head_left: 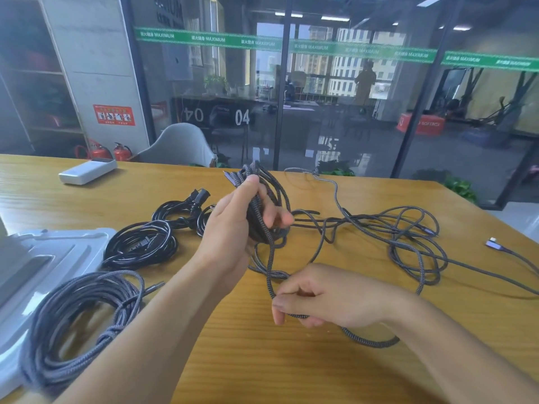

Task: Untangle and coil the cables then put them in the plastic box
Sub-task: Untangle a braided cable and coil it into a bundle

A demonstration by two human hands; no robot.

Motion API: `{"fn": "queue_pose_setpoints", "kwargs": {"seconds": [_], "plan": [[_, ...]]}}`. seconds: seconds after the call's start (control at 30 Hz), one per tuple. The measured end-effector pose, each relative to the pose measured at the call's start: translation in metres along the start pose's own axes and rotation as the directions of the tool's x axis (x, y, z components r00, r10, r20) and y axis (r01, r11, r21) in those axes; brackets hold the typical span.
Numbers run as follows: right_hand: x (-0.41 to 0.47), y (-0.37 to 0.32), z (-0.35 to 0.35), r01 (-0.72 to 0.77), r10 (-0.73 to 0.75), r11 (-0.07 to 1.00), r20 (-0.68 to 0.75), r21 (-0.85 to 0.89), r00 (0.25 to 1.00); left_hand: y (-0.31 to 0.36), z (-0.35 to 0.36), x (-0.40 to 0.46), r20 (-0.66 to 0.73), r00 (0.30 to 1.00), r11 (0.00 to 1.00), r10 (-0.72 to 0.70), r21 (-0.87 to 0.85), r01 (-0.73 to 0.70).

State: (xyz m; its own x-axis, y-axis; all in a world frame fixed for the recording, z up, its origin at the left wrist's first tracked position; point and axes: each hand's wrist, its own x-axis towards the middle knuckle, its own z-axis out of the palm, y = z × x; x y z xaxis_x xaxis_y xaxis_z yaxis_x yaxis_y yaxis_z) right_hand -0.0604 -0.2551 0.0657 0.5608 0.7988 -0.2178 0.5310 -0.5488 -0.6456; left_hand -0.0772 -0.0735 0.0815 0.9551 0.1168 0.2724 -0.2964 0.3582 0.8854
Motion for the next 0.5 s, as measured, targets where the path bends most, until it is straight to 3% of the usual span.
{"fn": "queue_pose_setpoints", "kwargs": {"seconds": [0.23,0.4,0.5], "plan": [[0.003,0.01,-0.004,-0.011,0.012,0.999,0.027,-0.033,1.0,0.004,0.008,-0.007,0.16,0.982,0.995,-0.097,0.037,0.092],[0.0,0.026,-0.02,-0.029,0.022,0.993,-0.064,-0.112,0.998,0.011,0.005,-0.01,0.162,0.976,0.984,-0.147,0.121,0.128],[-0.01,0.04,-0.036,-0.035,0.028,0.997,-0.091,-0.075,0.996,0.015,0.002,-0.009,0.159,0.973,0.981,-0.165,0.129,0.145]]}}
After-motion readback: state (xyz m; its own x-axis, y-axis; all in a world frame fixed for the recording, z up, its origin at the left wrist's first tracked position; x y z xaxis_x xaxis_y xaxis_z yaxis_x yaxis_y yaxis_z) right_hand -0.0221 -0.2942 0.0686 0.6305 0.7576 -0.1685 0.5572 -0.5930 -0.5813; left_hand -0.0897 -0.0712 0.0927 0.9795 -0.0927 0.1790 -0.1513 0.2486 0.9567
